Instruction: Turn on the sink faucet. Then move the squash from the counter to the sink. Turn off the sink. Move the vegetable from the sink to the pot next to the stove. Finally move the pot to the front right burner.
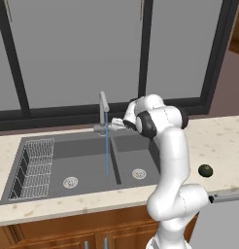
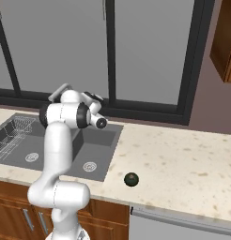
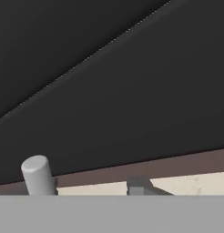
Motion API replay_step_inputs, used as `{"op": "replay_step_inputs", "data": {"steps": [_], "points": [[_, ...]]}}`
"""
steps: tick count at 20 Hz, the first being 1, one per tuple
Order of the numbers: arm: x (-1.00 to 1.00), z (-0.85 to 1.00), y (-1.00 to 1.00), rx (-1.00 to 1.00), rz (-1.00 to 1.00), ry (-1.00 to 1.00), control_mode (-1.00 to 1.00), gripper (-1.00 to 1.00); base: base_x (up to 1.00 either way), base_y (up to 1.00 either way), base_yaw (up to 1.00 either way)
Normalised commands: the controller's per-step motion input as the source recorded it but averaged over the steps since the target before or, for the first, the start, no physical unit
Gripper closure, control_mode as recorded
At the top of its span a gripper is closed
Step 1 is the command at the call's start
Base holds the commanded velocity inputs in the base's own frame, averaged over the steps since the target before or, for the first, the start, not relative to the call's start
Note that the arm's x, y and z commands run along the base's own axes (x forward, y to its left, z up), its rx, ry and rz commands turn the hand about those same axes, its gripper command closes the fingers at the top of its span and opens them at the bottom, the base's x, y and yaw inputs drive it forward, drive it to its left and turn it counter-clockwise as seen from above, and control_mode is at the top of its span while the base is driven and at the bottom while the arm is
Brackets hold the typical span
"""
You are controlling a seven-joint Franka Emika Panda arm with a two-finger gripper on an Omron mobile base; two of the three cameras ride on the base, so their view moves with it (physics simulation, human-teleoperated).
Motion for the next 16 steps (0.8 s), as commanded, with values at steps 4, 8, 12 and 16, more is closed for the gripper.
{"op": "replay_step_inputs", "data": {"steps": [4, 8, 12, 16], "points": [[-0.02, 0.39, -0.11, 0.01, 0.01, 0.00, -1.00, -1.00, 0.00, 0.00, 0.00], [-0.11, 0.57, 0.00, 0.00, 0.00, 0.00, -1.00, -1.00, 0.00, 0.00, 0.00], [-0.09, 0.60, 0.00, 0.00, 0.00, 0.00, -1.00, -1.00, 0.00, 0.00, 0.00], [-0.14, 0.64, -0.03, 0.00, 0.00, 0.00, -1.00, -1.00, 0.00, 0.00, 0.00]]}}
